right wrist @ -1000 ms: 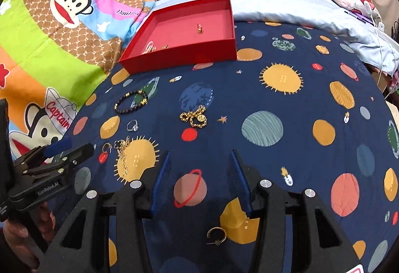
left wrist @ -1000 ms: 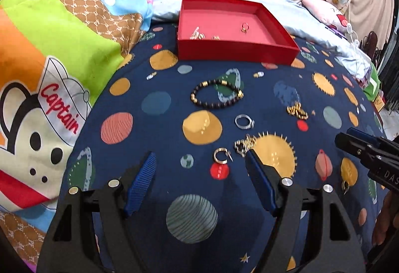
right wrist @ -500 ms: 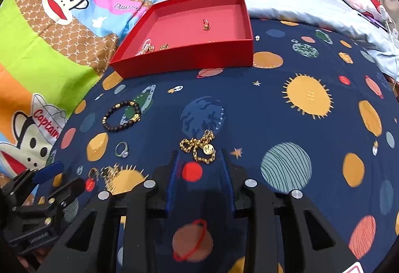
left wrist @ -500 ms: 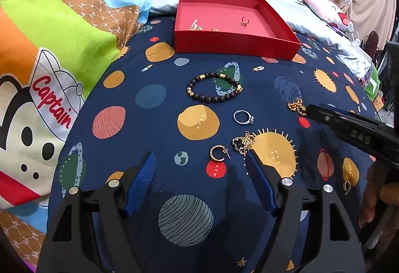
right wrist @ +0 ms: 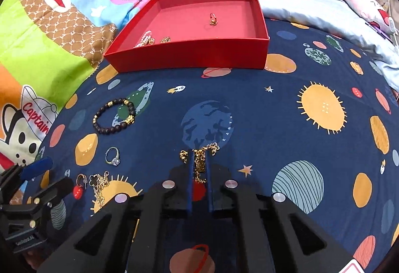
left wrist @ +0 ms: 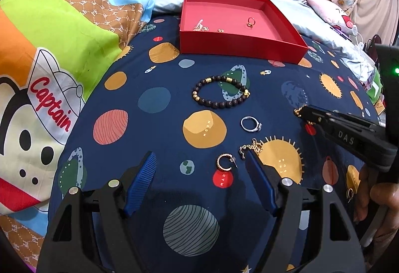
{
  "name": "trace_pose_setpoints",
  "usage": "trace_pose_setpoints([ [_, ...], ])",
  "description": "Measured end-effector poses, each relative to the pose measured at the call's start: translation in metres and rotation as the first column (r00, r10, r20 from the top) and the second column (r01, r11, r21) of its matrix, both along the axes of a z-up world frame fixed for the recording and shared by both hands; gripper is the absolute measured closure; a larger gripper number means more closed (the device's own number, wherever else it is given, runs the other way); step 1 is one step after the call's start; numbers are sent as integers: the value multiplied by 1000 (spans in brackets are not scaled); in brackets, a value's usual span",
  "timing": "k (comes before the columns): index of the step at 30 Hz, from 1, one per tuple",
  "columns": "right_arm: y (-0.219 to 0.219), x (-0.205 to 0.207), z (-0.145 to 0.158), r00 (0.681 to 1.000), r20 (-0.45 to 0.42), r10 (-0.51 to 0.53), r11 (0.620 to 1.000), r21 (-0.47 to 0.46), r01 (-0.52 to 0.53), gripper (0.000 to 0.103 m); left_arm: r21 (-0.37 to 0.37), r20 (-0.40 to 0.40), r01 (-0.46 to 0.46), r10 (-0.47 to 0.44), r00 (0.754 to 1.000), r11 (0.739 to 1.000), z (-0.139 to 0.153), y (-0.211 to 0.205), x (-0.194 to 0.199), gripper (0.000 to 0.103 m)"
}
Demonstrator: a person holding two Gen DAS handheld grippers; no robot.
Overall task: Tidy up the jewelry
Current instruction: 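Grasp the gold chain charm with the right tool while the left tool grasps the black bead bracelet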
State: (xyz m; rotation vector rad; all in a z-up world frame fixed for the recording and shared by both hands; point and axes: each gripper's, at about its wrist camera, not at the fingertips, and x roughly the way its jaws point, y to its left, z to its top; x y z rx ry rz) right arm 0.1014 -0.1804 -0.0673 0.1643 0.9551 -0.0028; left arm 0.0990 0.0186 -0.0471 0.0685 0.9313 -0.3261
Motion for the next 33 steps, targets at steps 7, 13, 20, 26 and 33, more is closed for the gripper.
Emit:
trace_pose_setpoints([
  [7, -5, -9, 2, 1000, 1, -18, 999, 37, 18, 100, -36, -13, -2, 1, 1000, 999, 1, -3, 15, 32],
  [13, -13, -16, 11, 999, 21, -41, 996, 78, 39, 100, -82, -12, -18, 17, 1000, 996, 2, -9, 49, 32],
  [20, -18, -23, 22, 997, 49, -51, 993, 107, 46, 100, -82, -7, -32, 31, 999, 996, -7, -17, 88, 45],
  [26, -22, -24, 22, 997, 51, -60, 992, 118, 53, 100, -48, -4, -3, 3, 1000, 999, -16, -28, 99, 63],
  [33, -24, -24, 26, 996, 60, -61, 991, 124, 54, 100, -55, -3, 40, -40, 999, 998, -16, -34, 97, 95],
])
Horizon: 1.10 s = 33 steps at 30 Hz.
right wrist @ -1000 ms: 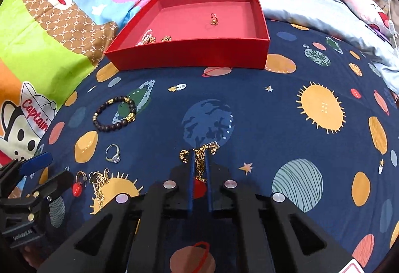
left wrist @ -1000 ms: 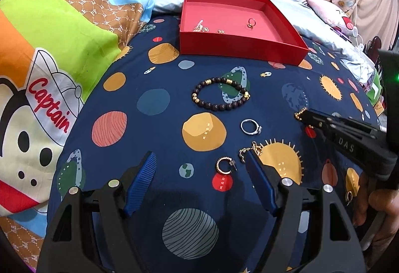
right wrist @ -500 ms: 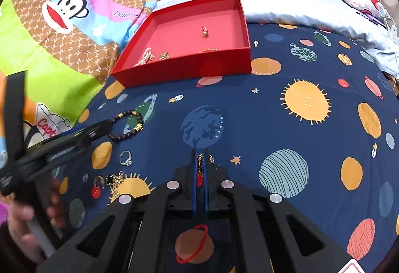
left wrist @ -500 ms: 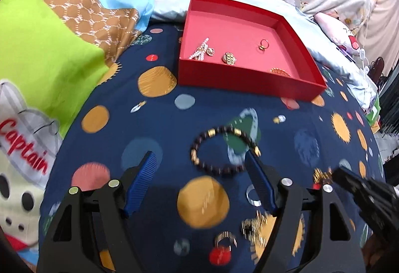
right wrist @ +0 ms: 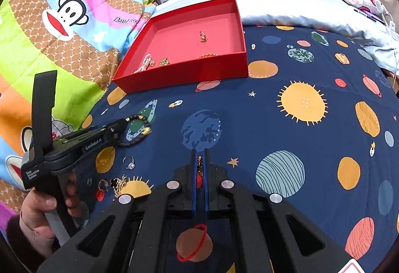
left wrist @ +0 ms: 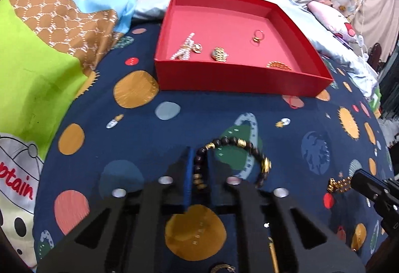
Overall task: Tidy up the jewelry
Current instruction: 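Grasp the gold chain charm with the right tool while the left tool grasps the black bead bracelet, then carry the charm and bead bracelet into the red box and open both tools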
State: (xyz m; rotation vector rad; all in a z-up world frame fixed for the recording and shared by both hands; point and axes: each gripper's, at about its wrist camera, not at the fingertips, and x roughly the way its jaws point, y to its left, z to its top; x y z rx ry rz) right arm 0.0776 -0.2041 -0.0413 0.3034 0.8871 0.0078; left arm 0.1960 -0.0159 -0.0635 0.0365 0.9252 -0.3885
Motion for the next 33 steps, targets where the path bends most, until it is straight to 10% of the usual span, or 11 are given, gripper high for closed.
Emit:
trace_pose_setpoints([
  [19, -12, 6, 80, 988, 146, 42, 999, 9, -44, 100, -122, 130, 150, -134, 982, 981, 103, -9, -38, 96],
  [33, -26, 119, 146, 969, 226, 103, 993, -84, -86, 100, -91, 274, 142, -113, 955, 986, 174, -50, 64, 96],
])
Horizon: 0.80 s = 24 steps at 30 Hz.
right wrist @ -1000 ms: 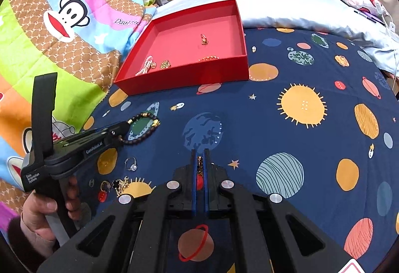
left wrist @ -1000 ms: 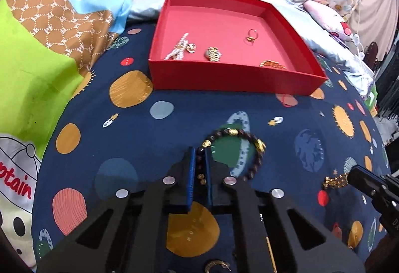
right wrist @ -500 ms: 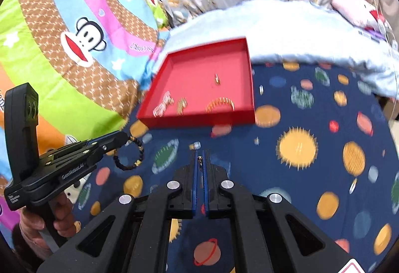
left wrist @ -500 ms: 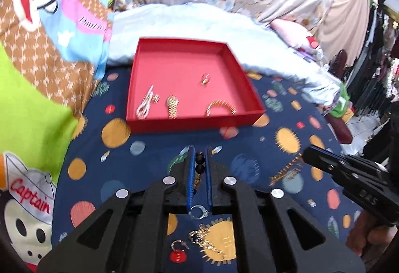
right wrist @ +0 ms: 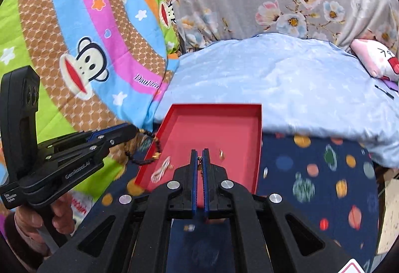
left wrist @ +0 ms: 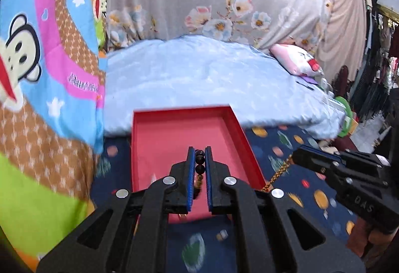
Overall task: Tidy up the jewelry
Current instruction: 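Carry the charm and bead bracelet into the red box and open both tools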
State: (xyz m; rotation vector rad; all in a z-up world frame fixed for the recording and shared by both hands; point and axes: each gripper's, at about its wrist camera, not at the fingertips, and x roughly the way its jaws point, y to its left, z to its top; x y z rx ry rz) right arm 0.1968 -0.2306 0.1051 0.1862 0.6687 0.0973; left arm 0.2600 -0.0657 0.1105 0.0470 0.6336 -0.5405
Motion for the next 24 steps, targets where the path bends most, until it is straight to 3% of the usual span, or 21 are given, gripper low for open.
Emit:
trace_pose_setpoints([
  [9, -14, 78, -33, 997, -80, -21, 1000, -5, 21, 100, 68, -26, -63, 65, 998, 996, -27, -25, 72, 96],
  [17, -15, 103, -62, 993, -109, -46, 998, -57, 39, 99, 96, -42, -111, 116, 992, 989, -52, -35, 102, 95],
  [18, -15, 104, -62, 994, -103, -48, 997, -59, 42, 95, 99, -31, -127, 130, 991, 987, -53, -35, 103, 95],
  [19, -15, 104, -61, 994, -95, -53, 997, -65, 47, 90, 97, -25, -133, 136, 990, 986, -52, -35, 104, 93],
  [21, -16, 102, -57, 995, -76, -63, 996, -64, 58, 78, 86, -25, -154, 156, 987, 984, -50, -33, 105, 65],
  [22, -17, 100, -55, 996, -65, -68, 996, -67, 64, 73, 80, -25, -165, 167, 986, 983, -49, -32, 105, 56],
  [24, -16, 94, -47, 996, -41, -75, 994, -79, 72, 70, 64, -8, -188, 188, 982, 980, -43, -27, 100, 49],
])
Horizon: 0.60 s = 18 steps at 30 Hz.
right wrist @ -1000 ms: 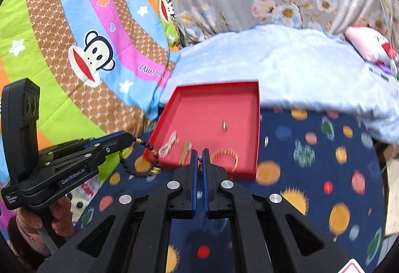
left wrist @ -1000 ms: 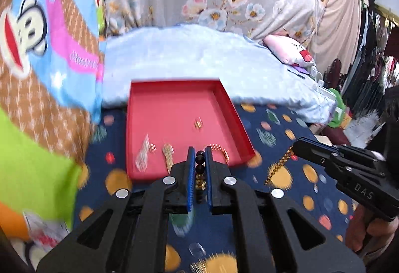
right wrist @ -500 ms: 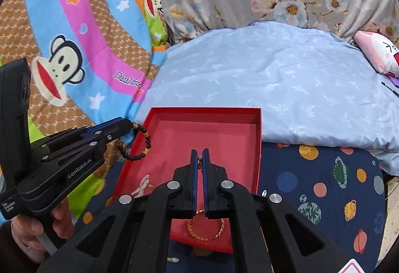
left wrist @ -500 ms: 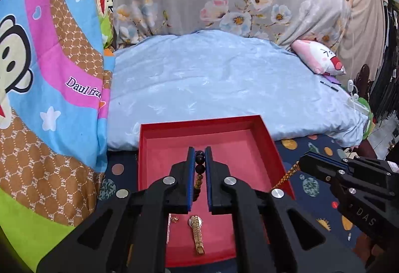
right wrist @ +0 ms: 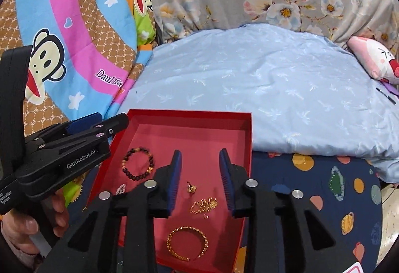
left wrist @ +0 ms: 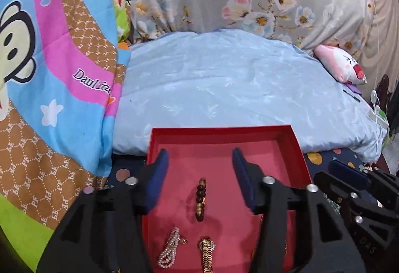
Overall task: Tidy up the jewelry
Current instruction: 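Carry the charm and bead bracelet into the red box and open both tools, then withdraw both tools from the red box back over the jewelry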
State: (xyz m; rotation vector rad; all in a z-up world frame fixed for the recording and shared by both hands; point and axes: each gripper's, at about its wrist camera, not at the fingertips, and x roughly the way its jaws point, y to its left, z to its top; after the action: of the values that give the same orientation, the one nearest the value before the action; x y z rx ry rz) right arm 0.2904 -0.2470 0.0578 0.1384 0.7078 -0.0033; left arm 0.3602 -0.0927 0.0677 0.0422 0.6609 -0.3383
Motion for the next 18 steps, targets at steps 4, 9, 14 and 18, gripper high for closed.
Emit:
trace_pose_setpoints([
  [4, 0, -19, 15, 1000, 31, 2, 1000, 1, -2, 62, -8, 29, -1, 1, 1000, 1000, 15, 8, -16, 41],
  [9, 6, -54, 31, 998, 57, 13, 1000, -7, -13, 60, -16, 46, 21, -20, 999, 1000, 33, 17, -45, 36],
  [14, 12, -98, 37, 998, 64, 20, 1000, 6, -21, 56, -4, 66, 33, -32, 997, 999, 42, 33, -91, 33],
  [18, 15, -146, 31, 999, 47, 26, 1000, 6, -27, 56, 21, 53, 66, -67, 996, 998, 34, 46, -133, 29],
])
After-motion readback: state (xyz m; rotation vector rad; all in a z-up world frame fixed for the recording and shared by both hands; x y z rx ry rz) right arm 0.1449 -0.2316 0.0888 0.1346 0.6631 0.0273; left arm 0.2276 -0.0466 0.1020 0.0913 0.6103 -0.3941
